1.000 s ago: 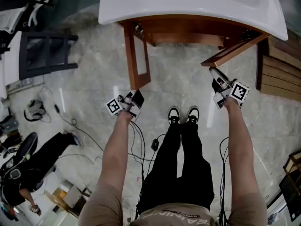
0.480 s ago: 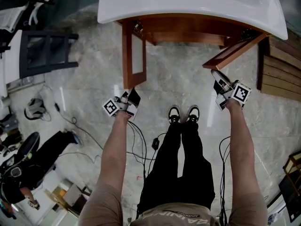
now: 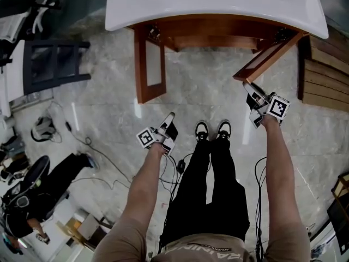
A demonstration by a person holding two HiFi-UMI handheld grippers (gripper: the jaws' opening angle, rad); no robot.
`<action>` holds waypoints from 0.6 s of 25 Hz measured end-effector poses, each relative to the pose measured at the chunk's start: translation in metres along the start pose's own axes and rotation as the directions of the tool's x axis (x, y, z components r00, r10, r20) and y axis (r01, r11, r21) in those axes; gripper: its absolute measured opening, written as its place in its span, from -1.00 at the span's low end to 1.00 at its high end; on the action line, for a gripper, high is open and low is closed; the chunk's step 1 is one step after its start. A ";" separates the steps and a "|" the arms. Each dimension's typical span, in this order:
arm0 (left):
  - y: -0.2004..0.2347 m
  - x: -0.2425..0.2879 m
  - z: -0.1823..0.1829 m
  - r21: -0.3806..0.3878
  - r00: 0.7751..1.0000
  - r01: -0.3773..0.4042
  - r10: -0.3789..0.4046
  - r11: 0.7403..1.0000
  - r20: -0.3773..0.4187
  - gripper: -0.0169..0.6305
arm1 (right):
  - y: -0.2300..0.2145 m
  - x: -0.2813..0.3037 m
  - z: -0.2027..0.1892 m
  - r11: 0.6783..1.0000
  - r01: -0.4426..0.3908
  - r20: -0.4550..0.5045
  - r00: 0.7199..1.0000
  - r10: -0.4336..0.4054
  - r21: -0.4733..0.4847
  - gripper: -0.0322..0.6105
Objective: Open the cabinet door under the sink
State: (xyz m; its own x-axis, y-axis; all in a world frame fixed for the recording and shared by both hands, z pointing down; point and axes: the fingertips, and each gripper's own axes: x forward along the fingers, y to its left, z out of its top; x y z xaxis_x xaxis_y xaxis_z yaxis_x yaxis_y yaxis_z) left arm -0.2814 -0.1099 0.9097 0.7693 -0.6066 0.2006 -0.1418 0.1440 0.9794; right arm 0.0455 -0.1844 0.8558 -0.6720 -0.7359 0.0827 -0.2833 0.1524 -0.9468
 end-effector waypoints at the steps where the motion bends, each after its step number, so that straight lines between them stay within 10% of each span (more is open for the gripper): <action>1: 0.000 0.008 -0.019 -0.002 0.999 -0.001 0.000 1.000 -0.036 -0.91 | 0.000 -0.001 0.000 1.000 -0.001 0.001 1.000 0.001 0.000 -0.62; 15: -0.082 0.136 -0.147 -0.011 0.900 0.168 -0.158 0.986 -0.407 -0.91 | -0.022 -0.095 -0.003 0.997 0.083 0.048 0.995 -0.082 -0.009 -0.64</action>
State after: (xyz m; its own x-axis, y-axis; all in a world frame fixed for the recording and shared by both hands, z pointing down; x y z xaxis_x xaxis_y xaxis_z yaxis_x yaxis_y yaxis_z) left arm -0.0732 -0.0890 0.8531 0.9682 -0.2498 0.0159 -0.0038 0.0488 0.9988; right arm 0.1134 -0.1164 0.8699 -0.6125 -0.7770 0.1454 -0.3442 0.0966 -0.9339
